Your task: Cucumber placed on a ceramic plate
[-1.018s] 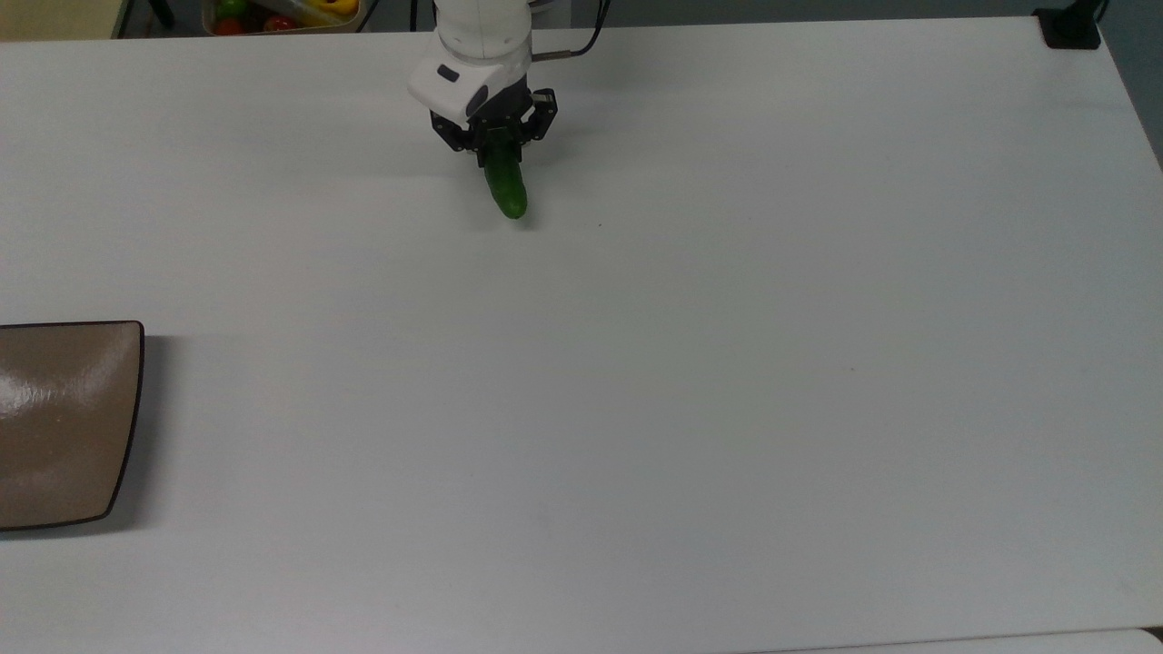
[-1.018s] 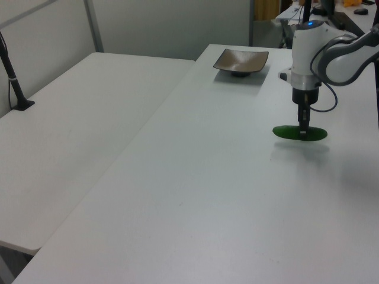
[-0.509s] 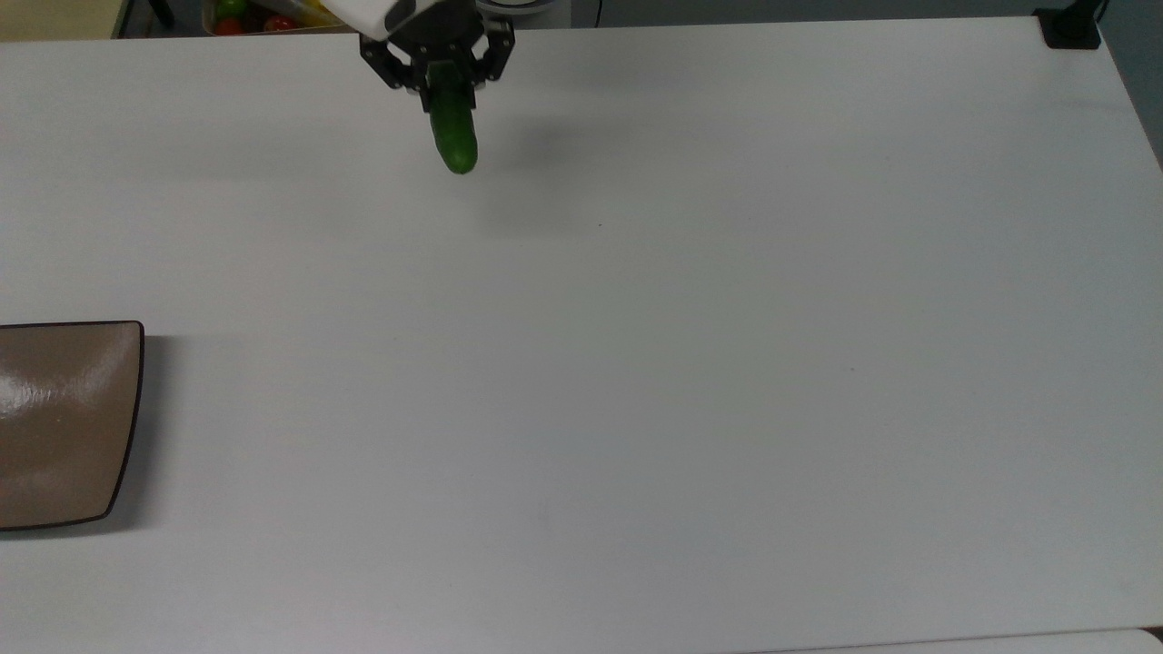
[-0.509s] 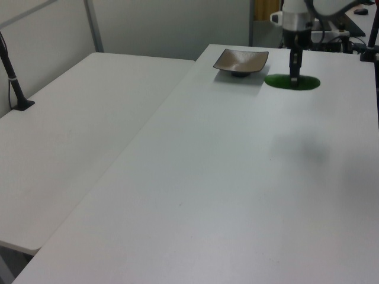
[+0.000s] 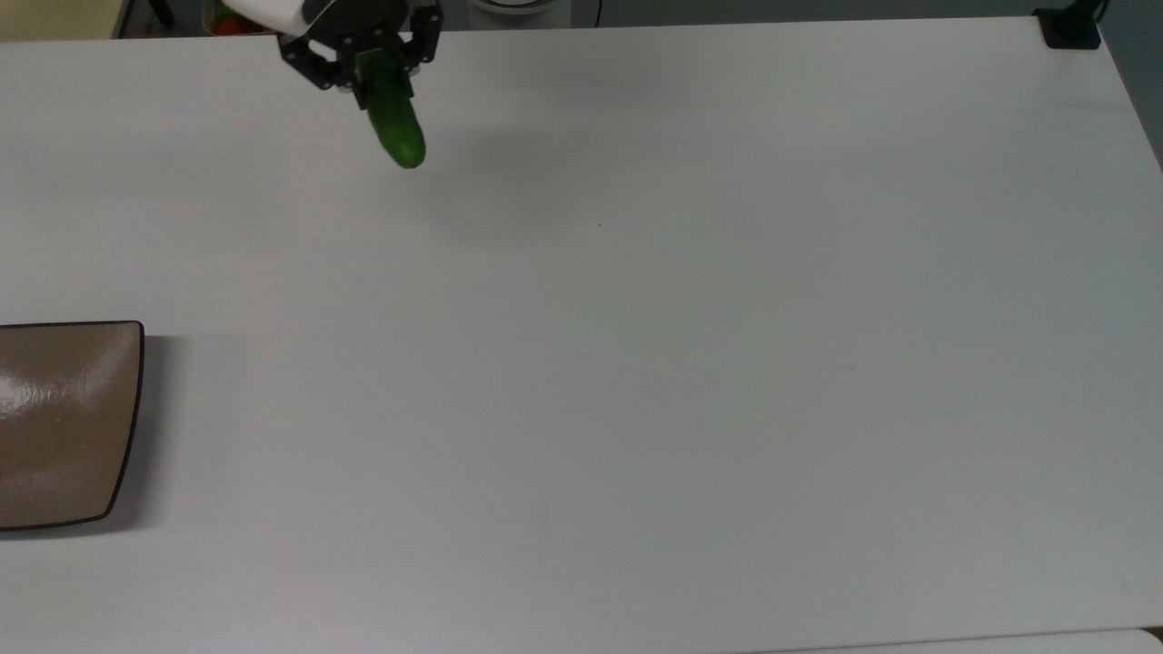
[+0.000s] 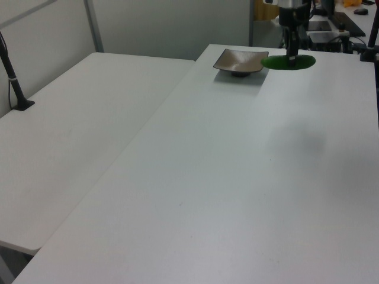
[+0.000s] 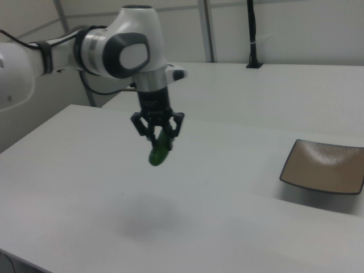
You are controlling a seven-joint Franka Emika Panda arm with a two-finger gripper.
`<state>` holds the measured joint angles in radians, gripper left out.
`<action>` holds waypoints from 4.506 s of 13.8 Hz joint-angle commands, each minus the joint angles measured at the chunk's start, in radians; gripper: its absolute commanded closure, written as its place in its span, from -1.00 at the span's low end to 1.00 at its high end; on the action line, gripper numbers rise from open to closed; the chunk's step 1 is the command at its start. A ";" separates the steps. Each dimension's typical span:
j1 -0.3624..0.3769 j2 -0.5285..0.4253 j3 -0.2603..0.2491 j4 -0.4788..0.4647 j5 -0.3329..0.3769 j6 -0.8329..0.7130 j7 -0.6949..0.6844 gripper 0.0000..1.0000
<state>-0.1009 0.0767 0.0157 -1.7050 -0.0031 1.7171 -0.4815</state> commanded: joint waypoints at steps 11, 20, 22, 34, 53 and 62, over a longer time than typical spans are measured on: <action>-0.249 0.555 -0.003 0.350 0.012 0.951 -0.074 0.73; -0.292 0.781 -0.042 0.473 0.011 1.231 -0.078 0.35; -0.293 0.788 -0.040 0.475 0.012 1.231 -0.080 -0.02; -0.281 0.473 -0.040 0.205 0.018 1.162 -0.077 -1.00; 0.145 -0.156 -0.103 0.111 0.017 -0.189 0.435 -1.00; 0.271 -0.103 -0.129 0.088 0.088 -0.073 0.400 -1.00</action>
<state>0.1600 -0.0510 -0.0885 -1.6045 0.0616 1.5825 -0.0248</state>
